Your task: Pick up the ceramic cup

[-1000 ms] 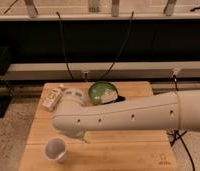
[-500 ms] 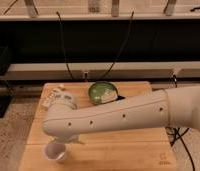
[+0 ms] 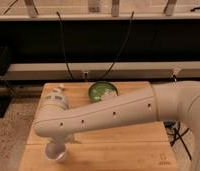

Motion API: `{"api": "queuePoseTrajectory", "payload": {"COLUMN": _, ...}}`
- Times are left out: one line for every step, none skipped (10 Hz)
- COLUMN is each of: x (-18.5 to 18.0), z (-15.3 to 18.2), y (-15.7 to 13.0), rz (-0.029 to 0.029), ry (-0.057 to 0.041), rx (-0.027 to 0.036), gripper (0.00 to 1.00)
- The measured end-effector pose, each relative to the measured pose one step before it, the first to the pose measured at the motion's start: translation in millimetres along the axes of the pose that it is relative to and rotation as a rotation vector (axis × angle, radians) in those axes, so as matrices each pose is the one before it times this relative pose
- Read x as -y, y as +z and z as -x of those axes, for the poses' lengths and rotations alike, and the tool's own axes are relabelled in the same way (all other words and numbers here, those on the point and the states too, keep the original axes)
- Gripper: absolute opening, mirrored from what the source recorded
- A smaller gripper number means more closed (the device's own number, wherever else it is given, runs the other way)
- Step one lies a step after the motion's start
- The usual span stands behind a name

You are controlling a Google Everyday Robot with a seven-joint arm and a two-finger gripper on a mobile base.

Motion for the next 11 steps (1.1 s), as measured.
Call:
{"api": "queuePoseTrajectory", "payload": {"x": -1.91, "z": -2.79, "y": 3.52, "rz": 0.00415, "ry": 0.00241, "rx": -0.00015, "gripper": 0.80}}
{"api": "queuePoseTrajectory", "payload": {"x": -2.35, "z": -2.26, "y": 3.84, "rz": 0.00343, "ry": 0.00409, "rx": 0.00187, "gripper": 0.80}}
{"api": "queuePoseTrajectory", "payload": {"x": -2.51, "z": -2.18, "y": 4.82, "rz": 0.00395, "ry": 0.00330, "rx": 0.00218, "gripper": 0.80}}
{"api": "queuePoseTrajectory", "payload": {"x": -3.47, "z": -1.47, "y": 7.06, "rz": 0.00394, "ry": 0.00384, "rx": 0.00565, "gripper": 0.80}}
{"api": "queuePoseTrajectory", "payload": {"x": -1.65, "z": -1.10, "y": 4.96, "rz": -0.00226, "ry": 0.00292, "rx": 0.00322, "gripper": 0.80}}
{"api": "queuePoseTrajectory", "payload": {"x": -3.11, "z": -0.17, "y": 7.16, "rz": -0.00212, "ry": 0.00101, "rx": 0.00908, "gripper": 0.80}}
{"api": "queuePoseTrajectory", "payload": {"x": -4.47, "z": 1.02, "y": 9.16, "rz": -0.00149, "ry": -0.00367, "rx": 0.01171, "gripper": 0.80}}
{"api": "queuePoseTrajectory", "payload": {"x": -1.68, "z": 1.30, "y": 5.01, "rz": -0.00198, "ry": -0.00629, "rx": 0.00611, "gripper": 0.80}}
{"api": "queuePoseTrajectory", "payload": {"x": -0.53, "z": 1.84, "y": 3.37, "rz": -0.00322, "ry": -0.00877, "rx": 0.00485, "gripper": 0.80}}
{"api": "queuePoseTrajectory", "payload": {"x": -0.92, "z": 2.82, "y": 4.87, "rz": 0.00059, "ry": -0.01396, "rx": 0.00384, "gripper": 0.80}}
{"api": "queuePoseTrajectory", "payload": {"x": -0.34, "z": 3.08, "y": 5.44, "rz": 0.00196, "ry": -0.01403, "rx": 0.00149, "gripper": 0.80}}
